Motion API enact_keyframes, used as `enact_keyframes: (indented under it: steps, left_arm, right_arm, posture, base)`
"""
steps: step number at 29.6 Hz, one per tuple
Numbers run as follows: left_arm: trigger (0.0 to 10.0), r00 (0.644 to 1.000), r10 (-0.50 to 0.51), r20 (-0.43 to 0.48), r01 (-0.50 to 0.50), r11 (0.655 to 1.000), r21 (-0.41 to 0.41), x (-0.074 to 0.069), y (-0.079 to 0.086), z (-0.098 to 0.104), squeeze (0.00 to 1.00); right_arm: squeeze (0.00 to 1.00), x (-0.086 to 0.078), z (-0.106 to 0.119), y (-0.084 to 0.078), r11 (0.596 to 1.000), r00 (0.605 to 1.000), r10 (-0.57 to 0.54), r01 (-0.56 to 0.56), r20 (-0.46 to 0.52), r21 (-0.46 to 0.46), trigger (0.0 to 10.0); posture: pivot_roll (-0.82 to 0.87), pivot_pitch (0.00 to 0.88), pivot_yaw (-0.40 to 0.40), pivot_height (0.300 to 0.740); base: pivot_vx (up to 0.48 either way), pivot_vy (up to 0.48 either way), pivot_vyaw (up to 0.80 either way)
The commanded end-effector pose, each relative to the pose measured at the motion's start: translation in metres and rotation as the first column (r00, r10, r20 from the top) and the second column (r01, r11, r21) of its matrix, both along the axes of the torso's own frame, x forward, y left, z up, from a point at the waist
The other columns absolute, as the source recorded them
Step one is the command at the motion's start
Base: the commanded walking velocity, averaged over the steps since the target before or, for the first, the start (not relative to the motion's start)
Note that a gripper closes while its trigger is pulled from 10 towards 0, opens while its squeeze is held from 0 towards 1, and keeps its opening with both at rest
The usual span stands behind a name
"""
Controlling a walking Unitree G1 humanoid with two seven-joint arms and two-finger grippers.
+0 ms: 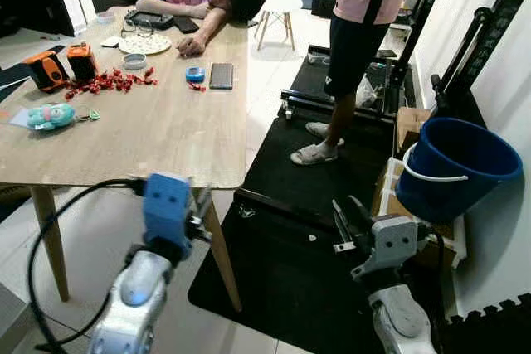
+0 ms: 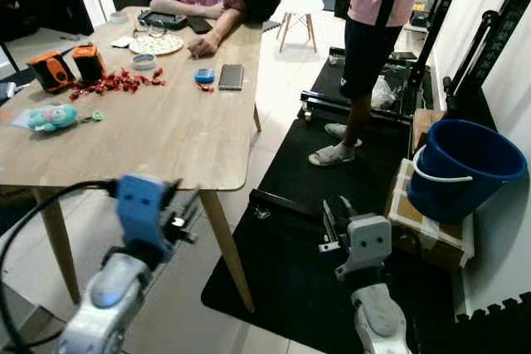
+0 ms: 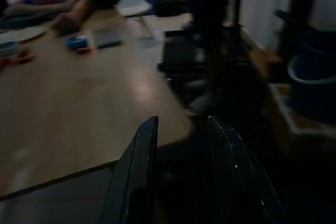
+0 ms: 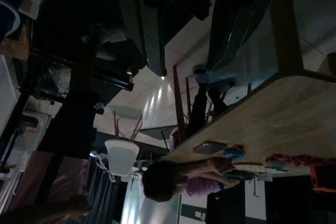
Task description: Hang keys on a hook
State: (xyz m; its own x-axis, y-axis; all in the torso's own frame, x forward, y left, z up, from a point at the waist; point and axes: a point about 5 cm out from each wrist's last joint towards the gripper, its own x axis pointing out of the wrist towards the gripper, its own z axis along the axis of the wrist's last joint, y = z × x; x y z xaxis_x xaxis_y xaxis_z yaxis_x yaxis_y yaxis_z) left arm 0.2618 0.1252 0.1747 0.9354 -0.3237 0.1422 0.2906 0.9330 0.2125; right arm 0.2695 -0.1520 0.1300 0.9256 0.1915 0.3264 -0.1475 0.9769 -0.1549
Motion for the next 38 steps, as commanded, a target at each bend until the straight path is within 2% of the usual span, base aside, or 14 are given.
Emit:
enact_keyframes:
  steps: [1,7,13,22,38]
  left_arm:
    - [10.0,0.999,-0.039,0.033,0.037,0.998,0.044,-0.004,-0.004,0.004,0.00]
    - [10.0,0.993,-0.113,0.033,0.110,0.990,0.090,-0.013,-0.007,0.008,0.00]
    - [10.0,0.994,-0.108,0.015,0.106,0.990,0.093,-0.015,-0.010,0.007,0.00]
    - [10.0,0.996,-0.077,0.046,0.072,0.993,0.098,-0.010,-0.010,0.010,0.00]
    - [10.0,0.998,-0.044,0.049,0.039,0.994,0.100,-0.008,-0.007,0.010,0.00]
  right_arm:
    - [0.00,-0.003,-0.001,0.002,1.000,1.000,0.002,-0.002,-0.016,-0.008,10.0]
    - [0.00,-0.002,-0.003,0.000,1.000,0.999,-0.008,0.008,-0.049,0.002,10.0]
    - [0.00,0.001,-0.001,-0.006,0.999,0.997,-0.030,0.031,-0.075,0.017,10.0]
    - [0.00,0.000,0.005,-0.002,0.999,0.997,-0.022,0.024,-0.068,0.033,10.0]
    - [0.00,0.001,0.006,0.003,0.999,0.997,-0.001,0.003,-0.082,0.035,10.0]
  posture:
    - [0.11,0.119,-0.001,0.740]
    - [0.12,0.116,-0.005,0.740]
    - [0.12,0.116,-0.006,0.740]
    - [0.11,0.116,-0.001,0.740]
    - [0.12,0.119,-0.008,0.740]
  base:
    - [0.000,0.000,0.00]
    - [0.000,0.000,0.00]
    - [0.000,0.000,0.00]
    - [0.000,0.000,0.00]
    - [0.466,0.000,0.00]
